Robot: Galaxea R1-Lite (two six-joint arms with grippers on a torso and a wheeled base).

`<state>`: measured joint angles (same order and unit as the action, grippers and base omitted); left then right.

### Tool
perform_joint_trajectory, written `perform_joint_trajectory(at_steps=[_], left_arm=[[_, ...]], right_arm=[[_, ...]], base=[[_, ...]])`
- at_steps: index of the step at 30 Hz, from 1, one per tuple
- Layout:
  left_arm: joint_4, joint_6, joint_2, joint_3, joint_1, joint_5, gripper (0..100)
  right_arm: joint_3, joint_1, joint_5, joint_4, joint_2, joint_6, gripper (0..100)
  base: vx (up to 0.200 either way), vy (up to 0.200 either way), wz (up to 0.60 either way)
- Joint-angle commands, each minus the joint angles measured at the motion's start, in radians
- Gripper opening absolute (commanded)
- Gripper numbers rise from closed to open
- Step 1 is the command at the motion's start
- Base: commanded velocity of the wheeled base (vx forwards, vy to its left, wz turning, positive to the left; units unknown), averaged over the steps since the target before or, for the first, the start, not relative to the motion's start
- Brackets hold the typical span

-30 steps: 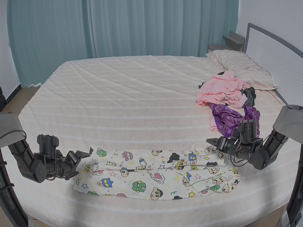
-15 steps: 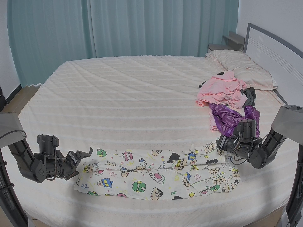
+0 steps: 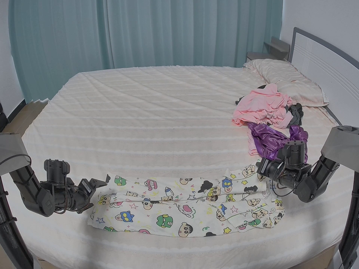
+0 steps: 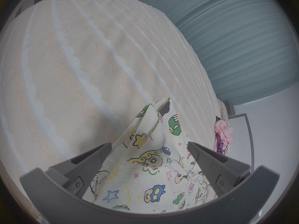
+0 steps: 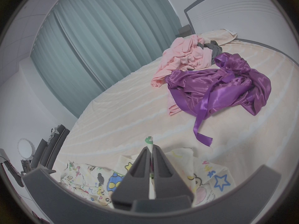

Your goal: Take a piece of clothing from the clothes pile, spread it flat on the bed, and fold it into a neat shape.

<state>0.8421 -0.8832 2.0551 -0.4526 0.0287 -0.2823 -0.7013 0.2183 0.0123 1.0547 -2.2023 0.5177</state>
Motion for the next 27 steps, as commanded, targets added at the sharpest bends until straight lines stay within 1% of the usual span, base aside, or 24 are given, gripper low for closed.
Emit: perform_joint_trajectory(at_steps=[1, 2, 3, 4, 7, 9, 12, 14, 16, 22, 27], left_arm=[[0.000, 0.000, 0.002, 0.000, -0.001, 0.000, 100], [0.000, 0.000, 0.002, 0.000, -0.001, 0.000, 100], [0.000, 0.000, 0.002, 0.000, -0.001, 0.000, 100], [0.000, 0.000, 0.002, 0.000, -0.001, 0.000, 100], [0.000, 0.000, 0.002, 0.000, -0.001, 0.000, 100], [0.000, 0.000, 0.002, 0.000, -0.001, 0.000, 100], [0.000, 0.000, 0.002, 0.000, -0.003, 0.000, 100], [0.000, 0.000, 0.002, 0.002, -0.001, 0.000, 100], [0.000, 0.001, 0.002, 0.002, -0.003, 0.000, 100], [0.000, 0.001, 0.002, 0.002, -0.003, 0.000, 100], [0.000, 0.001, 0.003, 0.002, -0.003, 0.000, 100]], right_arm=[[-0.040, -0.020, 0.001, -0.004, -0.088, -0.002, 100], [-0.041, -0.020, 0.000, -0.004, -0.091, -0.002, 100], [-0.060, -0.043, 0.000, -0.004, -0.108, -0.001, 100], [-0.064, -0.050, -0.002, -0.004, -0.106, -0.001, 100], [-0.064, -0.056, -0.003, -0.004, -0.094, -0.001, 100], [-0.067, -0.062, -0.008, -0.013, -0.048, -0.004, 100], [-0.099, -0.056, -0.008, -0.074, 0.010, -0.008, 100], [-0.144, -0.034, -0.008, -0.159, 0.044, -0.010, 100], [-0.176, 0.001, -0.008, -0.206, 0.053, -0.010, 100], [-0.242, 0.113, -0.012, -0.255, 0.026, -0.013, 100], [-0.288, 0.170, -0.012, -0.338, -0.028, -0.015, 100]], base=[[0.000, 0.000, 0.00], [0.000, 0.000, 0.00], [0.000, 0.000, 0.00], [0.000, 0.000, 0.00], [0.000, 0.000, 0.00], [0.000, 0.000, 0.00], [0.000, 0.000, 0.00], [0.000, 0.000, 0.00], [0.000, 0.000, 0.00], [0.000, 0.000, 0.00], [0.000, 0.000, 0.00]])
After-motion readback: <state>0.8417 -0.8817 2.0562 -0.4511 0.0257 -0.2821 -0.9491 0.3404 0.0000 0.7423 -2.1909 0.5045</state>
